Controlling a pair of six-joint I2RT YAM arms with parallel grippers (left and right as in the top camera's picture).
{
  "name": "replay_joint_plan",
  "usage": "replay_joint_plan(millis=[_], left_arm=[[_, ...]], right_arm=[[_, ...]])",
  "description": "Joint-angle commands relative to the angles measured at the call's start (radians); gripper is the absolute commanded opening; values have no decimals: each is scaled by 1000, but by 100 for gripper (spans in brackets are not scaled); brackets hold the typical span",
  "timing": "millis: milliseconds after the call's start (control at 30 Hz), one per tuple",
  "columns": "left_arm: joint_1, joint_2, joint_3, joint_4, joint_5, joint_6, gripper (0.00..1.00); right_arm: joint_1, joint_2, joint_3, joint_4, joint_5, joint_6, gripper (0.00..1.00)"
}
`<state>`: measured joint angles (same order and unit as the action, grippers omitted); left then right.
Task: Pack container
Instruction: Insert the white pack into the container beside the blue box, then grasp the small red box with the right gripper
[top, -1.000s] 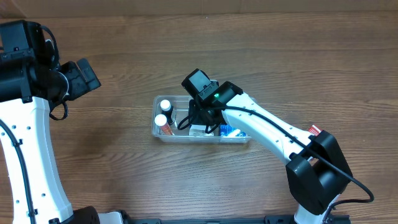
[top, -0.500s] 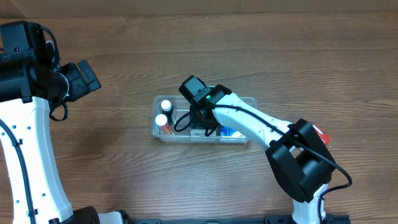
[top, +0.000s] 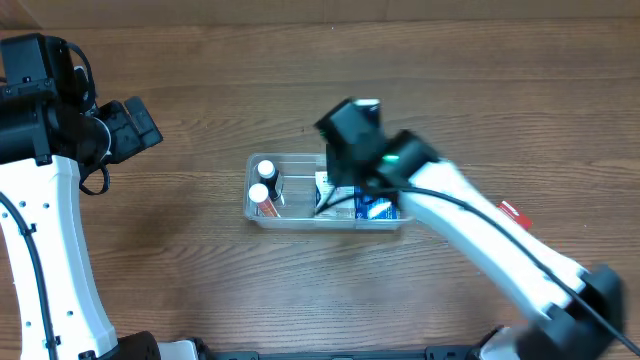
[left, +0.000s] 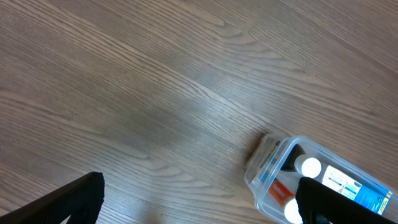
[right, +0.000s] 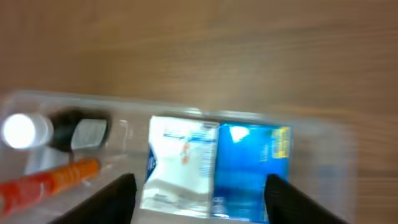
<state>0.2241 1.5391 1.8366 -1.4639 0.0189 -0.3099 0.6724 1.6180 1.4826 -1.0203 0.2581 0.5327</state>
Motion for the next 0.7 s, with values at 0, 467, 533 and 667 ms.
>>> replay_joint_plan(millis=[0,467,533,667], left_arm=[[2,-3,-4,-2,0,19,100],[2,-3,-4,-2,0,19,100],[2,-3,-4,-2,0,19,100],[2,-3,-4,-2,0,19,100]], right_arm=[[-187,-183,24,-54,44,-10,100],[-831,-23,-441,-41,-208,70,100],[-832,40,-457,-4,-208,70,100],[-832,112,-457,46,-195,70,100]])
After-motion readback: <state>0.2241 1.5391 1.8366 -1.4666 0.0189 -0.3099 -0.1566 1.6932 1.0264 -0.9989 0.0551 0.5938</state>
